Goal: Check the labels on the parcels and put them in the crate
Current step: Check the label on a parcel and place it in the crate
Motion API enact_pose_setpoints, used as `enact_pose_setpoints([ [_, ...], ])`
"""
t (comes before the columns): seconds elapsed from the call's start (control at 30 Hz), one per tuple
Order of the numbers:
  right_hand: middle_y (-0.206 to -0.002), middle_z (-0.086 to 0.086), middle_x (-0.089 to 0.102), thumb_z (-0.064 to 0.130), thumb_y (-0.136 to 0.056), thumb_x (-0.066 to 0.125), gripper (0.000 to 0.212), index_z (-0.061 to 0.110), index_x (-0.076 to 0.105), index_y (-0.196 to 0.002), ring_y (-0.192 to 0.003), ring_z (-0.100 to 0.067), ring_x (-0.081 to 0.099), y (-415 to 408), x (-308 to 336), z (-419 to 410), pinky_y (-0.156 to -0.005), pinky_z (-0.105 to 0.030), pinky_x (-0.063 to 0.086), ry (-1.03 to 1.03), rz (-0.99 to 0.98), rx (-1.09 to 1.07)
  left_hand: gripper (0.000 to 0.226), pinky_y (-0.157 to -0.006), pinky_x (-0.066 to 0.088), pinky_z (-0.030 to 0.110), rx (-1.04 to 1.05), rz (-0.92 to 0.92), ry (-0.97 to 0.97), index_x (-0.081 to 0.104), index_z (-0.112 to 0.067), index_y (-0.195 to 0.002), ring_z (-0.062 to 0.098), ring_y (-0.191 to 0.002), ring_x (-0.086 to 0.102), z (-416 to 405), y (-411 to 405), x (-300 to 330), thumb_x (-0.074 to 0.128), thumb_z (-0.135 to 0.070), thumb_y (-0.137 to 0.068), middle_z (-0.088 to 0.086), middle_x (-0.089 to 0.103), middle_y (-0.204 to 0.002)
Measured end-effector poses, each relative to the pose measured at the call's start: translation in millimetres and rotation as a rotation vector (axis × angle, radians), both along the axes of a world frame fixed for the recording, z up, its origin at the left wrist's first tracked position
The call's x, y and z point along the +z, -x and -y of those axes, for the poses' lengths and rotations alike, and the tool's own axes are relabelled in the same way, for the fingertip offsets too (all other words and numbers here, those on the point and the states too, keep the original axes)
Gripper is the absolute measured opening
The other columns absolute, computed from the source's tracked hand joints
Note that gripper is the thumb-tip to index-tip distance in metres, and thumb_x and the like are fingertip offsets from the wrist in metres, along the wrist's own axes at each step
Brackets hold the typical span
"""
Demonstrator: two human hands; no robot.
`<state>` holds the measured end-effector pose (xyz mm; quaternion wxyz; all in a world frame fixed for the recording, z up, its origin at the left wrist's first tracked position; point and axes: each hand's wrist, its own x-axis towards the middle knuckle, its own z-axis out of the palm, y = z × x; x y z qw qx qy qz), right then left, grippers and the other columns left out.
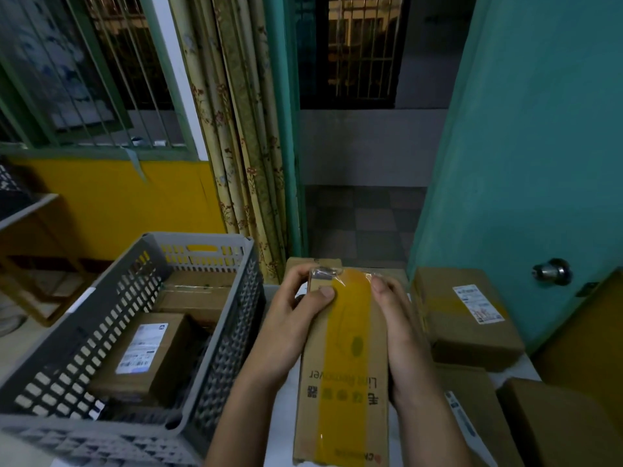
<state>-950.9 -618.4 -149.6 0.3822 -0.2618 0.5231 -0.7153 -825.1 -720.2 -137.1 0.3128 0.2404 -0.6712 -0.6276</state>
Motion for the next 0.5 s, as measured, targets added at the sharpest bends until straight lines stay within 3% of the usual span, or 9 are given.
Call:
enact_pose_setpoints([
  [0.1,-0.085,0.013,0.072,0.055,-0.086,0.058,0.026,0.037,0.065,-0.103,-0.080,-0.007,0.071,0.0,2.5,0.4,-0.061,-0.021,0.057,0.023,-0.031,-0.012,0.050,-0.084,0.059,0.030,0.013,0.029,-0.004,0.054,-0.052,-0.127,0.003,-0.109,0.064,-1.8,4.4,-0.6,0.065,-0.062,-0.079,-0.020,0.059,-0.125],
  [0.17,-0.096,0.011,0.072,0.062,-0.087,0.064,0.028,0.041,0.066,-0.105,-0.091,-0.012,0.072,1.8,1.8,0.4,-0.069,-0.027,0.059,0.045,-0.059,-0.031,0.057,-0.086,0.060,0.032,0.022,0.028,-0.038,0.053,-0.054,-0.132,0.003,-0.113,0.064,-1.5,6.7,0.9,0.069,-0.061,-0.078,-0.018,0.057,-0.132],
  [0.23,-0.106,0.013,0.071,0.072,-0.078,0.066,0.044,0.043,0.065,-0.110,-0.098,-0.014,0.072,2.1,6.0,0.1,-0.074,-0.032,0.061,0.096,-0.094,-0.028,0.056,-0.089,0.060,0.040,0.022,-0.021,-0.023,0.057,-0.044,-0.130,0.018,-0.115,0.065,-1.5,8.2,-0.4,0.072,-0.057,-0.077,-0.006,0.061,-0.132],
  [0.33,-0.112,0.013,0.070,0.081,-0.068,0.069,0.059,0.041,0.067,-0.111,-0.101,-0.013,0.071,4.0,9.2,0.0,-0.075,-0.030,0.059,0.160,-0.149,-0.029,0.049,-0.082,0.058,0.036,0.042,-0.118,0.020,0.059,-0.033,-0.120,0.021,-0.109,0.066,-5.5,10.8,1.5,0.074,-0.051,-0.077,-0.001,0.063,-0.124],
  [0.5,-0.118,0.010,0.070,0.075,-0.070,0.073,0.050,0.041,0.071,-0.105,-0.109,-0.016,0.069,8.2,9.1,-0.4,-0.078,-0.028,0.059,0.251,-0.143,-0.047,0.087,-0.090,0.058,0.036,0.015,-0.152,0.035,0.047,-0.036,-0.142,0.022,-0.123,0.062,-4.1,14.3,0.2,0.081,-0.067,-0.068,-0.008,0.059,-0.135],
])
